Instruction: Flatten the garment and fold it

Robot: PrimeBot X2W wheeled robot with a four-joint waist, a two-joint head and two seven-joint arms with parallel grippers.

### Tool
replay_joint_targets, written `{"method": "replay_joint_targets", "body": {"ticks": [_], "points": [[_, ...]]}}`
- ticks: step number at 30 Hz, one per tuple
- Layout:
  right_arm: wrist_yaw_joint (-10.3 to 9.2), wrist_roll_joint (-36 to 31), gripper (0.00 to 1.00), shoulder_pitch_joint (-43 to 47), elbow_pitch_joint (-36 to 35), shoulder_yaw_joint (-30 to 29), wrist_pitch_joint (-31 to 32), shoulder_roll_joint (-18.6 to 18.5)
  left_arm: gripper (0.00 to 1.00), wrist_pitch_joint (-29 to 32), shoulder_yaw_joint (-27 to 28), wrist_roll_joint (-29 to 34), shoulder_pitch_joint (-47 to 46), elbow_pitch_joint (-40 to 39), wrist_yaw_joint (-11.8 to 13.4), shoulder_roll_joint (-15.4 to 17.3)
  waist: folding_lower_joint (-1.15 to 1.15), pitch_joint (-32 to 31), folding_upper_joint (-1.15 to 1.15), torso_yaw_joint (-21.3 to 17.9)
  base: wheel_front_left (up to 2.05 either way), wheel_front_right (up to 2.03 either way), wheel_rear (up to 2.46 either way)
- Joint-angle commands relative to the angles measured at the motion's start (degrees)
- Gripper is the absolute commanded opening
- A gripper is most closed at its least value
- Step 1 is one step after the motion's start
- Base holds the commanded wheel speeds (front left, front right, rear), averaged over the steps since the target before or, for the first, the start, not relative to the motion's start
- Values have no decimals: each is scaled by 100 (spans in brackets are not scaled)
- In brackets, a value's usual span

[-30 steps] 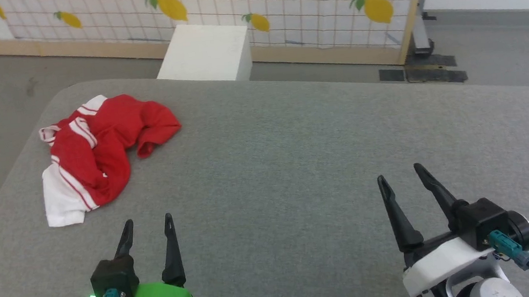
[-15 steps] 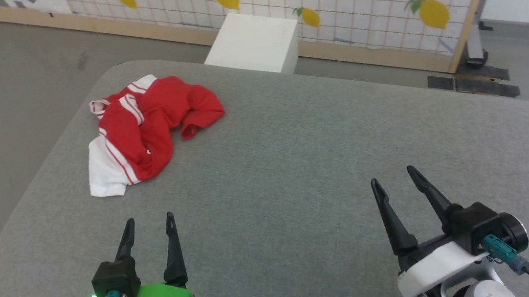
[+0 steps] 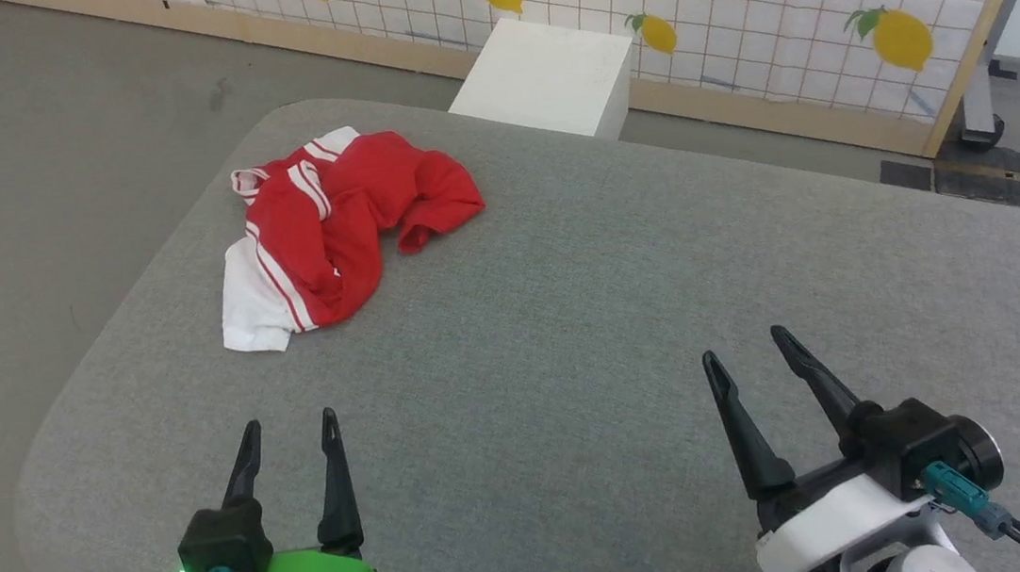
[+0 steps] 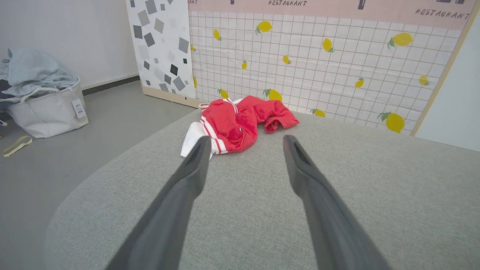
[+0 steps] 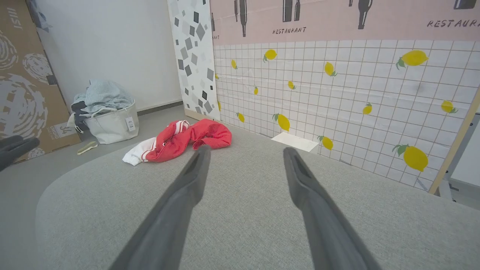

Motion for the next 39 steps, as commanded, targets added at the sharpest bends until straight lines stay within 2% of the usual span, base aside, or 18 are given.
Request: {"method": "replay_joint_targets", "body": {"ticks": [1,13,18,21,28,35,39], "points": [[31,45,100,-80,28,28,-63,-5,100,-59,-14,-59,-15,21,15,-18,0,2,0,32,0,0,0],[35,53,100,-128,75,114,-205,-6,100,-200,-76,-112,-120,47,-59,4,0,146,0,139,0,0,0],[36,-30,100,-179,95,106,-251,-6,100,-239,-120,-154,-404,212,-309,191,0,321,0,68,0,0,0],[36,-100,100,-228,91,89,-251,-6,100,-66,-101,-244,-673,337,-460,335,0,465,0,-58,0,0,0],[36,-308,100,-409,-104,26,-140,-29,100,861,-140,-603,-1751,768,-813,900,0,1015,0,-443,0,0,0],[36,-421,100,-613,-485,-35,32,-137,100,1853,-188,-1253,-3014,1324,-919,1583,0,1720,0,-874,0,0,0],[36,-461,100,-749,-738,-11,98,-167,100,2248,-408,-1697,-3678,1788,-928,2120,0,2131,0,-1160,0,0,0]]}}
